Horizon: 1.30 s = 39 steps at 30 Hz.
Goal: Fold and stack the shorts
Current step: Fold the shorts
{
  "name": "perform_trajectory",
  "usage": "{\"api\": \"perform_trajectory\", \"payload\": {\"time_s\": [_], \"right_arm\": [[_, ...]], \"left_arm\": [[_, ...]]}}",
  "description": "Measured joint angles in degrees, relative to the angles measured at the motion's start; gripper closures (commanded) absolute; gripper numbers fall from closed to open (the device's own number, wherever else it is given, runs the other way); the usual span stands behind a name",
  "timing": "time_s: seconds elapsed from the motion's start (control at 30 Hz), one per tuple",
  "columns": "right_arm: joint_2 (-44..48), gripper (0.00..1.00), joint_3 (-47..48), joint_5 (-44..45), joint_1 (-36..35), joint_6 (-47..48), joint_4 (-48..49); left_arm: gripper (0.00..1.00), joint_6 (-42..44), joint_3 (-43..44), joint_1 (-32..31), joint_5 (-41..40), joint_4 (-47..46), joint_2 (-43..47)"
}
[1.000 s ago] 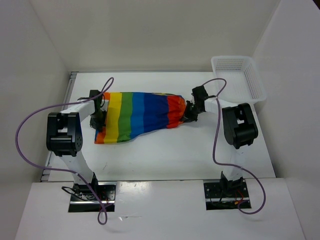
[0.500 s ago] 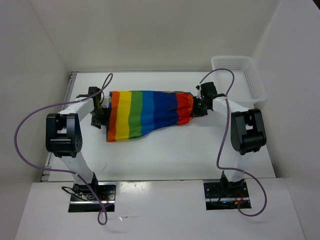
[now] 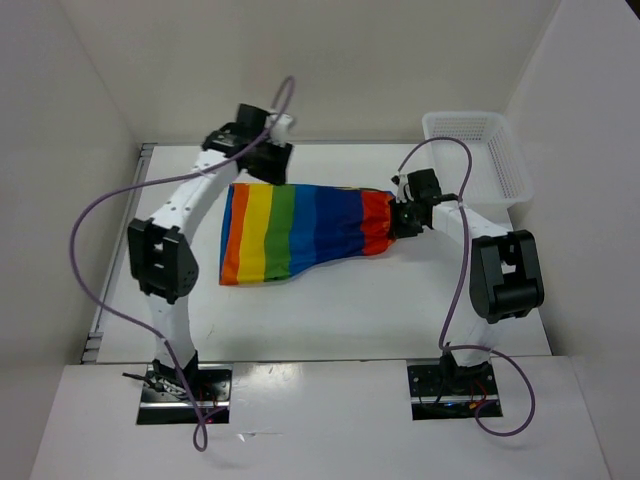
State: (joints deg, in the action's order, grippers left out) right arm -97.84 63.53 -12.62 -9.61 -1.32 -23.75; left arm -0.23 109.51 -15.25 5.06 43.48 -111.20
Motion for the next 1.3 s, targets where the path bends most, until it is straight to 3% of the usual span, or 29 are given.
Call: {"api": "perform_trajectory", "payload": {"time_s": [0.17,0.37,0.63,0.77,1.1,1.3], "right_arm": [[0.0,1.0,-0.24,0.02,0.0,0.76,0.04],[0.15,1.0,-0.22,0.68,0.57,1.05,0.04],[3.89,1.0,0.42,1.95,3.45,3.21,-0.35],[5.86,1.0,1.03,1.97,3.48,4.85,-1.22],[6.36,1.0,10.49,1.86,3.48,12.28,-4.85],[6.36,1.0,13.33,1.88,3.48,16.59,-5.05]], "left_arm": [[0.42,0.07,8.15,-10.86,7.87,-0.26,-13.2],[0.42,0.02,13.42,-11.91,9.79,1.2,-28.11],[0.4,0.0,23.5,-13.77,8.68,0.92,-32.76],[0.38,0.15,24.37,-15.93,8.66,0.92,-35.23],[0.32,0.02,26.8,-17.2,7.58,1.75,-34.86],[0.3,0.04,12.76,-13.6,4.37,0.42,-18.91]]}}
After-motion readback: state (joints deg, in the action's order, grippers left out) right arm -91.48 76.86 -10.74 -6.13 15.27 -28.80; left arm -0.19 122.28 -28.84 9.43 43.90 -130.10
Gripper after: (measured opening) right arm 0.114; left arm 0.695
